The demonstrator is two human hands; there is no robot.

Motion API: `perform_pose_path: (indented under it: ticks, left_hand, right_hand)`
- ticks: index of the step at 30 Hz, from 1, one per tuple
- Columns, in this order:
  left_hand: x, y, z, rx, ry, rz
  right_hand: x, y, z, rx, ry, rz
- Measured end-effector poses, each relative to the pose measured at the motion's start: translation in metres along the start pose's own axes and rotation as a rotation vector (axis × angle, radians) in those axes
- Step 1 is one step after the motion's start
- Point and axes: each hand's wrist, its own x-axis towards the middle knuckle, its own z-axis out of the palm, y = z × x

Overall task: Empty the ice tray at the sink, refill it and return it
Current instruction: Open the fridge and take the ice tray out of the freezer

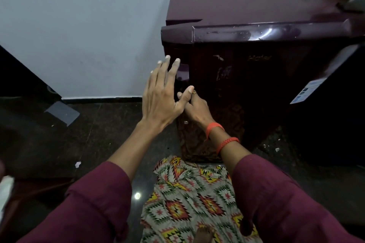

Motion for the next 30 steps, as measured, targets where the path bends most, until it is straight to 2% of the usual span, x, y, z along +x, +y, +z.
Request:
perform_pose_path:
  ticks: [10, 19, 30]
  left_hand:
    - [-0.004, 0.02, -0.025, 0.026, 0.207, 0.079]
    - [-0.028, 0.076, -0.063, -0.032, 0.213, 0.12]
    - [-0.11, 0.178, -0.092, -0.272, 0.257, 0.359]
  right_hand:
    - [-0.083, 0.042, -0.004, -0.182, 0.087, -0.213]
    - [-0.175, 0.084, -0.029, -0.32, 0.252, -0.299]
    - [-0.286, 0.147, -0.095, -0.318, 0.419, -0.3]
